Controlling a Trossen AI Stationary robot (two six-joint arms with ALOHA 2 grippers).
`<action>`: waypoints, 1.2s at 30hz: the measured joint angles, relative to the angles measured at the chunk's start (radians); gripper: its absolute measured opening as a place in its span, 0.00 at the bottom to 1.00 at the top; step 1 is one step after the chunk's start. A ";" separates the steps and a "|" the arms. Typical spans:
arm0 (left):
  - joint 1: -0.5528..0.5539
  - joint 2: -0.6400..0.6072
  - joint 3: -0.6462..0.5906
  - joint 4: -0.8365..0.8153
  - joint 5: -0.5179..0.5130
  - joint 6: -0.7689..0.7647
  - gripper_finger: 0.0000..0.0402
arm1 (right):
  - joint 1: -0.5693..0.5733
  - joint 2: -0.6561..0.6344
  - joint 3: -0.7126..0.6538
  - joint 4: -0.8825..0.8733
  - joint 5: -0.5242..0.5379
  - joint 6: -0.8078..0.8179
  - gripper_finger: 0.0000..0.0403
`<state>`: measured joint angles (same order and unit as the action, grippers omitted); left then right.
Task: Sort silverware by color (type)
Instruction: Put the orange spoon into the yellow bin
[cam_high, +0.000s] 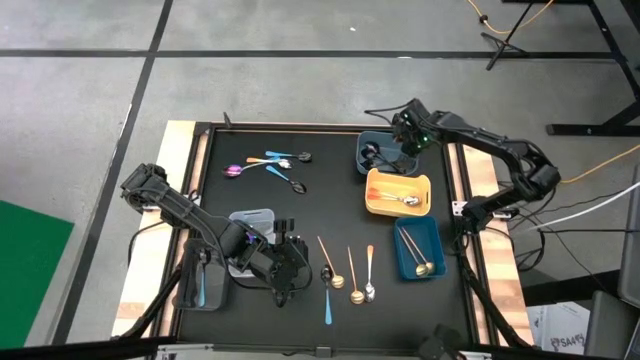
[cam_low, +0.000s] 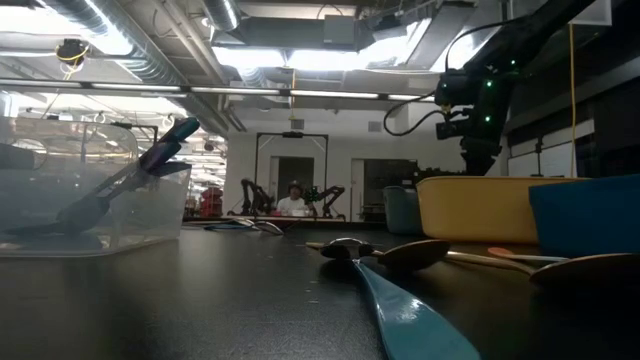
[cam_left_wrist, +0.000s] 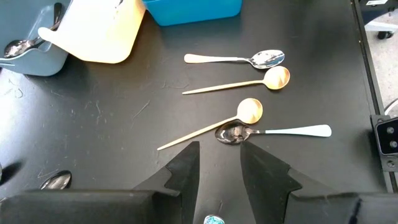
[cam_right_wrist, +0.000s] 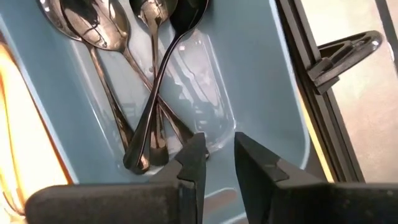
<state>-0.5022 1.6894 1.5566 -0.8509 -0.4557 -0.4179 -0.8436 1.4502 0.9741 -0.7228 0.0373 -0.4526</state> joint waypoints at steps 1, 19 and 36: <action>0.000 0.000 0.000 0.000 0.000 0.000 0.27 | 0.000 -0.008 0.000 -0.005 0.001 0.000 0.18; 0.000 0.000 0.000 0.011 -0.035 0.000 0.27 | 0.300 -0.259 0.001 -0.002 -0.003 0.137 0.18; 0.000 0.000 0.000 0.016 -0.035 0.000 0.27 | 0.829 -0.292 0.001 0.109 0.007 0.544 0.18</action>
<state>-0.5022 1.6890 1.5562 -0.8352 -0.4904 -0.4183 -0.0141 1.1584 0.9752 -0.6133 0.0447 0.0910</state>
